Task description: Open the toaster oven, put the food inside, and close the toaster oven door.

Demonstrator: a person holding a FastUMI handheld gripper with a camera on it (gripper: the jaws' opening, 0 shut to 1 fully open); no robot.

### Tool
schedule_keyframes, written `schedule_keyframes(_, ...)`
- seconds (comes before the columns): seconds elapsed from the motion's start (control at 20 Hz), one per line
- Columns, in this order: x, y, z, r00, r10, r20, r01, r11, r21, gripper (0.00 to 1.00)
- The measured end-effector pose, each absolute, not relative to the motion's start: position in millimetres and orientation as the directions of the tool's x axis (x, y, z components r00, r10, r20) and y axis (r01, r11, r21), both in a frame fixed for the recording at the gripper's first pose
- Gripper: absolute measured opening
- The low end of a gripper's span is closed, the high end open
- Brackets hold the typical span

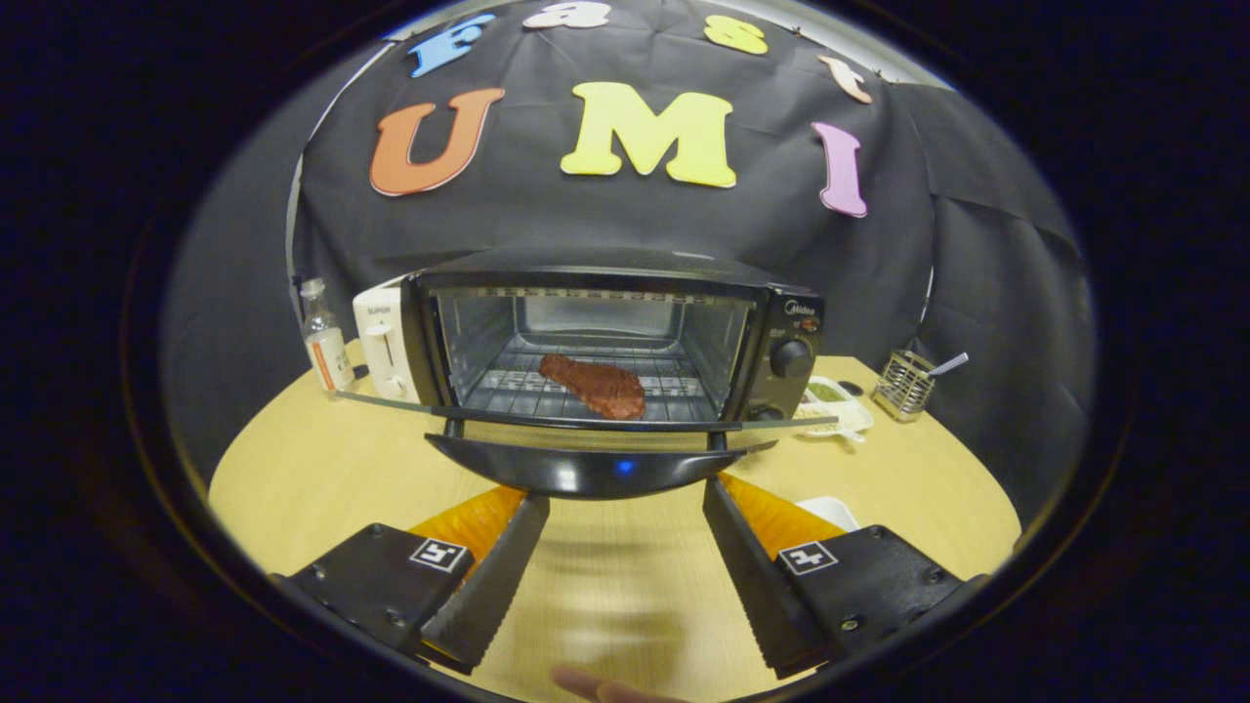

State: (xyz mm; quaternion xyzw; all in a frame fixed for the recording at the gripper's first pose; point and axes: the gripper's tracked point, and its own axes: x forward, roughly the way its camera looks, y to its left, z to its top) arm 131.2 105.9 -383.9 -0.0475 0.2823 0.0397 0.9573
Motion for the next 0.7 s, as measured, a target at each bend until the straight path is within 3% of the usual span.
schedule_keyframes(0.35, 160, 98, -285, 0.899, 0.082, -0.431, -0.099, 0.995, -0.017, 1.00)
schedule_keyframes(0.7, 123, 73, -149, 0.961, 0.122, -0.248, -0.117, 0.993, 0.034, 1.00)
